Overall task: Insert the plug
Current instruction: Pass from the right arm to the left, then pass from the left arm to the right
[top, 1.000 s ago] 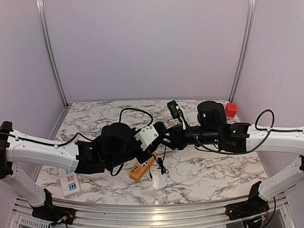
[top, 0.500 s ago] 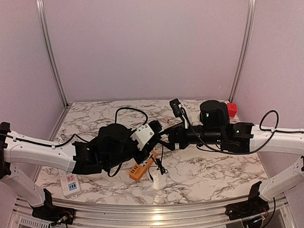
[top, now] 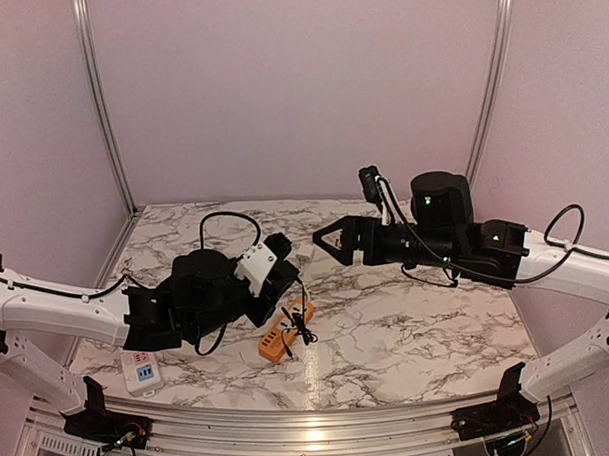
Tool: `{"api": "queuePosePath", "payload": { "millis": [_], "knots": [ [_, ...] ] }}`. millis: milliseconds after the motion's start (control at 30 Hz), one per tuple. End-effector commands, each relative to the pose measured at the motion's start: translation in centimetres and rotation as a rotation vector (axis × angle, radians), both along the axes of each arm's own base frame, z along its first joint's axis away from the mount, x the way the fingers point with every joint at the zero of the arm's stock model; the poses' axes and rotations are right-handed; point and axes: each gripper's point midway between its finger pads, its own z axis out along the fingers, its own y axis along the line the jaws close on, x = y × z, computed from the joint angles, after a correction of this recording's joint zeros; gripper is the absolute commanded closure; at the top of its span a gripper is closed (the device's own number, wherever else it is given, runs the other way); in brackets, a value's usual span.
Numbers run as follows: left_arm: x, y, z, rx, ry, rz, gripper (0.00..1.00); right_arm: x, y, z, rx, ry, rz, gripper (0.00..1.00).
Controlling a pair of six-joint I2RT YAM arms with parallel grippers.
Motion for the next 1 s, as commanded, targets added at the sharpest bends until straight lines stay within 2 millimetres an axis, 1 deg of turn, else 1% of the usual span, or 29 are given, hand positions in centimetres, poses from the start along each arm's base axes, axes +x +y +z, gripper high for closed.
{"api": "queuePosePath", "payload": {
  "millis": [0,200,267,500,567,633,700,833,900,967],
  "knots": [
    [0.1,1.1,3.3,-0.140,-0.002,0.021,1.00,-0.2,0.0,5.2,0.158,0.049,-0.043,0.01],
    [-0.2,1.3,4.2,-0.167,-0.003,0.012,1.00,-1.4,2.2,8.0,0.290,0.144,0.055,0.01],
    [-0.2,1.4,4.2,-0.169,-0.001,0.014,1.00,-2.0,2.8,9.1,0.337,0.158,0.101,0.02],
    [0.0,1.2,4.1,-0.160,-0.005,0.018,1.00,-3.0,2.9,13.1,0.435,0.104,0.151,0.01],
    [0.0,1.1,3.9,-0.150,-0.006,0.017,1.00,-3.1,3.5,13.2,0.458,0.120,0.168,0.01],
    [0.1,1.0,3.6,-0.140,-0.008,0.020,1.00,-3.2,4.3,12.7,0.463,0.143,0.188,0.02],
    [0.2,0.8,3.7,-0.136,-0.014,0.019,1.00,-3.5,5.0,12.7,0.455,0.147,0.204,0.02],
    [0.2,0.7,4.1,-0.138,-0.021,0.010,1.00,-3.2,5.5,12.0,0.369,0.090,0.145,0.02],
    [0.0,0.6,4.3,-0.144,-0.020,-0.001,1.00,-2.6,5.2,11.1,0.304,0.073,0.093,0.01],
    [-0.3,0.4,4.4,-0.152,-0.014,-0.019,1.00,-1.4,3.9,10.1,0.240,0.021,0.011,0.01]
  ]
}}
